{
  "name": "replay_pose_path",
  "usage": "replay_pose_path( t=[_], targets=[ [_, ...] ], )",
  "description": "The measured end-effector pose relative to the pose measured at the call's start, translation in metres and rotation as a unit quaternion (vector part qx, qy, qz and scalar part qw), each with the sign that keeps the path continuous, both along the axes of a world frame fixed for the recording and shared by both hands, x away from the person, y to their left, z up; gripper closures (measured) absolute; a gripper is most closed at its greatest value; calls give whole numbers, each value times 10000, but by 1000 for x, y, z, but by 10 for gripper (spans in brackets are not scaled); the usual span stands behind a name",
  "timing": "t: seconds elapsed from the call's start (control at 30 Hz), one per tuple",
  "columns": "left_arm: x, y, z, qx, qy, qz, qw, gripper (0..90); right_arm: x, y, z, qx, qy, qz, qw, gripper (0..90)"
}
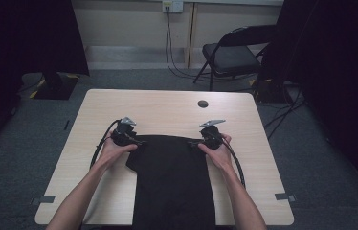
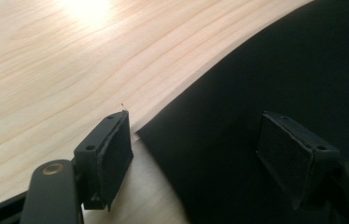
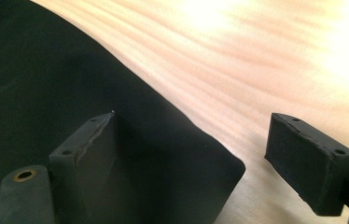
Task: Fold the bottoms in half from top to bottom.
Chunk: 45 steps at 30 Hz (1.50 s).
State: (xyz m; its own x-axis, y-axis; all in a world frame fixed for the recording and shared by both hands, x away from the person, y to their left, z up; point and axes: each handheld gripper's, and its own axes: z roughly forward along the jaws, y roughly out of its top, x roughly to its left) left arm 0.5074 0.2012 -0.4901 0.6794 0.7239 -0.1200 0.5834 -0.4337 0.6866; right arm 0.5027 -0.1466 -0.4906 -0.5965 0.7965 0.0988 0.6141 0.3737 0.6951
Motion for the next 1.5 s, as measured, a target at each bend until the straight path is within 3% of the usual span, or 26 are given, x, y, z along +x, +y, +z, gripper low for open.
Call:
replay_pose_path(
  t=[0.07,0.2,0.27,0.33,0.37,0.4,0.43,0.47,0.53,0.7,0.73,0.83,0.9,0.97,1.0,1.03,1.1,1.13,1.17,1.2,1.3,1.37,1.4,1.47,1.5],
  targets=[
    [-1,-1,-1,-109,-4,-32,9999,235,-1,1,-3,5,-34,13,10000,156],
    [-5,-5,-2,-103,-68,-144,9998,242,-4,10,-4,-2,-86,153,9998,211],
    [-9,-7,-2,-6,-178,-198,9996,338,-9,15,-4,-4,-175,257,9995,327],
    [-12,-8,-2,-89,-238,-234,9994,438,-12,16,-2,44,-144,260,9995,445],
    [-14,-8,-3,-60,-308,-264,9992,543,-13,17,-1,34,-115,242,9996,509],
    [-15,-9,-4,-90,-343,-288,9990,572,-14,17,0,50,-82,243,9997,585],
    [-15,-9,-4,-90,-343,-288,9990,651,-14,17,0,50,-82,243,9997,585],
    [-17,-10,-5,-245,-255,-369,9987,741,-16,14,0,171,18,266,9995,693],
    [-19,-10,-5,-343,-191,-404,9984,843,-17,12,-1,322,86,300,9990,762],
    [-19,-6,0,-543,-194,-273,9980,882,-19,7,8,554,91,326,9979,816],
    [-17,-3,7,-673,-256,-199,9972,882,-18,5,14,634,31,298,9975,817],
    [-14,-1,18,-747,-373,-132,9964,883,-15,2,30,745,-153,247,9968,818],
    [-9,1,38,-939,-588,11,9938,883,-14,1,43,803,-299,189,9961,818],
    [-7,2,46,-961,-663,47,9931,884,-13,1,50,803,-361,176,9960,818],
    [-3,1,61,-999,-815,124,9916,884,-9,1,65,841,-505,102,9951,819],
    [-3,1,61,-999,-815,124,9916,884,-9,1,65,841,-505,102,9951,819],
    [2,0,76,-1050,-961,181,9896,884,-2,3,85,821,-699,41,9942,819],
    [6,0,92,-1090,-1111,304,9873,884,1,4,94,826,-780,28,9935,819],
    [6,0,92,-1090,-1111,304,9873,884,1,4,94,826,-780,28,9935,819],
    [9,-1,103,-1216,-1201,398,9845,884,6,4,109,873,-877,-30,9923,819],
    [14,-4,115,-1312,-1325,419,9816,884,12,4,126,891,-1028,-89,9907,820],
    [16,-4,120,-1302,-1374,430,9810,884,14,3,132,873,-1083,-120,9902,820],
    [19,-5,128,-1311,-1447,439,9798,885,18,3,145,844,-1180,-172,9893,820],
    [23,-7,140,-1398,-1550,407,9771,885,19,2,154,815,-1358,-313,9869,822],
    [23,-7,140,-1398,-1550,407,9771,885,20,3,159,790,-1414,-368,9861,822]
  ],
)
